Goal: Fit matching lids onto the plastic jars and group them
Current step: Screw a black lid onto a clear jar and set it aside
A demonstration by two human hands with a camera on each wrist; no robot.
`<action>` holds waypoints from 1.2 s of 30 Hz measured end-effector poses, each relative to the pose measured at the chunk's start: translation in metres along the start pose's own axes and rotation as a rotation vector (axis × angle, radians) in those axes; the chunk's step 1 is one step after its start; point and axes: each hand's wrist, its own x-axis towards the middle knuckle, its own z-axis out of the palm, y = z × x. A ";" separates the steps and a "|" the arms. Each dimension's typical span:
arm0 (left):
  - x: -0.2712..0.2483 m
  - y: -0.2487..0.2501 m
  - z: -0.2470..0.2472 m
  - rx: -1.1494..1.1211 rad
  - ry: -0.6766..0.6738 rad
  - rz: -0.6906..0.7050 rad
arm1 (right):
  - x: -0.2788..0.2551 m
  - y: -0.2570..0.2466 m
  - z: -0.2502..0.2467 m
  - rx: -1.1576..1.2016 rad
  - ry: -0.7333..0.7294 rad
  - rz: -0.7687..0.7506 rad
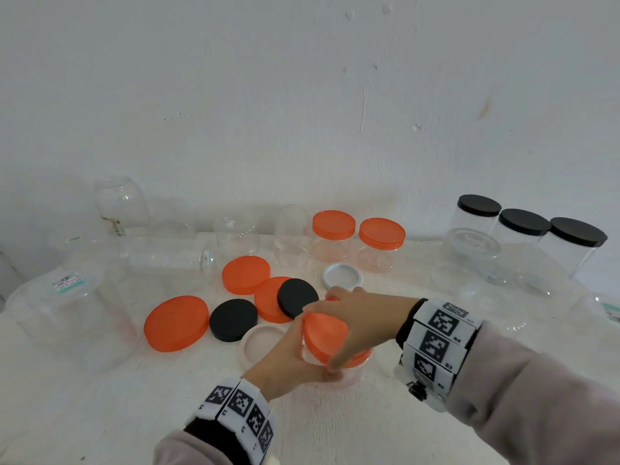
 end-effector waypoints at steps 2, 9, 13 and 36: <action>0.000 0.001 0.000 -0.018 -0.010 0.007 | 0.002 -0.002 0.002 0.007 0.021 0.075; -0.001 0.000 0.001 -0.063 -0.019 0.034 | -0.002 -0.001 -0.009 -0.047 -0.048 0.152; -0.002 0.002 0.001 -0.045 -0.012 0.014 | -0.004 -0.002 -0.011 0.002 -0.068 -0.031; 0.000 0.001 0.001 -0.026 -0.002 0.008 | 0.001 -0.002 0.007 -0.015 0.056 0.079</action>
